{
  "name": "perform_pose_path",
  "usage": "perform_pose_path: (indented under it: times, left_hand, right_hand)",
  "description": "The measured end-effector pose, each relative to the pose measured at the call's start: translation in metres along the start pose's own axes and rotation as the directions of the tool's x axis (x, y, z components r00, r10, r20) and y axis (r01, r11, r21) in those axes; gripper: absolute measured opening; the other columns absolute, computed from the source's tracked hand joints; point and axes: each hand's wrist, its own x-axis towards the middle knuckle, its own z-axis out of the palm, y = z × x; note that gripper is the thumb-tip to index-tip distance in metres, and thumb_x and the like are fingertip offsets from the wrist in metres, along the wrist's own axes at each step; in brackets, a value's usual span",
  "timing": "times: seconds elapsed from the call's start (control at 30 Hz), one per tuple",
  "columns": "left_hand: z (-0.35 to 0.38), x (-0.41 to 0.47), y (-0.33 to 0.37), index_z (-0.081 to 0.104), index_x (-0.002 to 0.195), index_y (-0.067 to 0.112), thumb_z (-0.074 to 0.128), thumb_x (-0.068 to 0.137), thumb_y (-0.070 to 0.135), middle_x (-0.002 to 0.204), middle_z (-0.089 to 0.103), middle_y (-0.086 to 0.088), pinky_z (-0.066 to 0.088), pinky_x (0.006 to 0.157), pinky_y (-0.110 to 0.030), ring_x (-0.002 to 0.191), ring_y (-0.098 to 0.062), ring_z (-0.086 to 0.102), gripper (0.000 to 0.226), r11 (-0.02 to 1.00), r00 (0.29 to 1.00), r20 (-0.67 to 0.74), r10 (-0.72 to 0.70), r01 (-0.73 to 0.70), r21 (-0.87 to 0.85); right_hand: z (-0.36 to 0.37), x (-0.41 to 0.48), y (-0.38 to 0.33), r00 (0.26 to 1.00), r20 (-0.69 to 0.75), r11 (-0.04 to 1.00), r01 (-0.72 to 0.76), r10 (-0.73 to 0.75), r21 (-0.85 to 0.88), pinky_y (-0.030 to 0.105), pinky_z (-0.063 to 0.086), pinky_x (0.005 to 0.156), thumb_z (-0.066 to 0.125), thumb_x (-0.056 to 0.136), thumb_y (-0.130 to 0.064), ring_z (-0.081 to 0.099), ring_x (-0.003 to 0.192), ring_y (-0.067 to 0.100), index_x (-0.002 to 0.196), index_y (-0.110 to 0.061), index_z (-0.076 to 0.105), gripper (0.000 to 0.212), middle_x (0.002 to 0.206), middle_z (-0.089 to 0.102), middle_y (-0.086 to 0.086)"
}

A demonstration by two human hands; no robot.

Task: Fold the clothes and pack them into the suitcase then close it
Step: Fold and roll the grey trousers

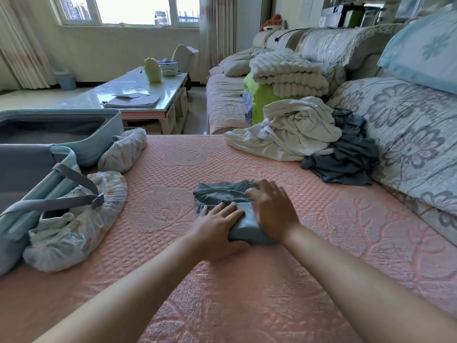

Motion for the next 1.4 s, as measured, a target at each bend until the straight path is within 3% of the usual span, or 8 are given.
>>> perform_pose_path:
  times: [0.2,0.4,0.53,0.67,0.9,1.07,1.23,1.4]
  left_hand:
    - [0.004,0.000,-0.017,0.013,0.158,0.023,0.057,0.068,0.081,0.165,0.012,0.000,0.017,0.123,-0.040,0.152,-0.025,0.012,0.116,0.991,0.998,0.044,-0.051,0.056,-0.124]
    - [-0.009,-0.016,-0.028,0.029,0.154,0.017,0.066,0.074,0.057,0.160,0.029,-0.004,0.028,0.118,-0.032,0.147,-0.020,0.028,0.097,0.992,0.996,0.042,-0.075,0.079,-0.101]
    - [-0.015,-0.022,-0.033,0.064,0.115,0.025,0.058,0.065,0.054,0.111,0.067,0.004,0.053,0.080,-0.030,0.099,-0.020,0.065,0.058,0.989,0.995,-0.053,-0.082,0.075,-0.126]
    - [-0.043,-0.028,-0.033,0.067,0.085,0.026,0.063,0.067,0.047,0.075,0.063,0.012,0.040,0.053,-0.020,0.068,-0.010,0.057,0.028,0.948,0.988,-0.051,-0.149,0.128,-0.292]
    - [-0.051,-0.034,-0.044,0.061,0.084,0.022,0.064,0.077,0.036,0.078,0.062,-0.004,0.059,0.052,-0.039,0.069,-0.022,0.064,0.016,0.624,0.932,0.040,-0.361,0.273,-0.732]
    - [-0.039,-0.018,-0.039,0.050,0.127,0.023,0.054,0.094,0.051,0.124,0.055,-0.004,0.052,0.088,-0.040,0.109,-0.025,0.057,0.044,0.861,0.873,-0.132,-0.470,0.420,-0.287]
    - [-0.033,0.005,-0.019,0.043,0.144,0.028,0.047,0.095,0.015,0.151,0.039,0.004,0.024,0.117,-0.037,0.139,-0.019,0.035,0.051,0.993,0.945,-0.306,-0.112,0.119,0.005]
    - [-0.015,0.013,-0.015,0.037,0.148,0.027,0.025,0.106,0.036,0.153,0.040,0.004,0.018,0.118,-0.034,0.140,-0.017,0.037,0.045,0.996,0.978,-0.190,-0.087,0.079,-0.050]
  right_hand:
    - [-0.016,-0.023,0.005,0.857,0.507,0.983,-0.005,-0.092,0.186,0.034,0.027,0.119,0.032,0.084,-0.065,0.033,0.146,0.019,0.155,-0.021,0.036,0.084,0.160,0.035,0.003]
    - [-0.021,-0.023,0.001,0.799,0.599,0.996,-0.001,-0.055,0.093,0.024,0.015,0.120,0.065,0.082,-0.043,0.020,0.151,0.015,0.160,-0.022,0.016,0.094,0.167,0.016,0.000]
    - [-0.030,-0.010,-0.005,0.819,0.572,0.984,-0.126,0.033,0.123,0.029,0.046,0.103,0.065,0.078,-0.033,0.055,0.125,0.021,0.138,-0.029,0.055,0.061,0.137,0.059,-0.002]
    - [-0.055,0.002,0.001,0.791,0.606,0.930,-0.277,0.078,0.242,0.026,0.045,0.062,0.062,0.072,-0.026,0.061,0.077,0.015,0.076,-0.026,0.065,0.005,0.079,0.066,-0.005]
    - [-0.062,-0.002,0.010,0.740,0.621,0.597,-0.627,0.257,0.500,0.048,0.062,0.066,0.061,0.070,-0.021,0.070,0.083,0.029,0.091,-0.011,0.068,0.025,0.088,0.070,0.014]
    - [-0.041,0.003,0.001,0.790,0.499,0.777,-0.547,0.356,0.311,0.034,0.051,0.084,0.058,0.087,-0.030,0.061,0.100,0.024,0.118,-0.019,0.056,0.033,0.107,0.064,0.005]
    - [-0.027,0.014,-0.008,0.824,0.480,0.951,-0.294,0.301,-0.093,0.042,0.037,0.107,0.051,0.089,-0.034,0.043,0.130,0.030,0.144,-0.020,0.041,0.057,0.142,0.041,0.010]
    - [-0.013,0.020,-0.020,0.917,0.397,0.981,-0.102,0.029,0.165,0.041,0.039,0.109,0.044,0.099,-0.024,0.044,0.134,0.025,0.140,-0.021,0.054,0.042,0.149,0.044,0.001]
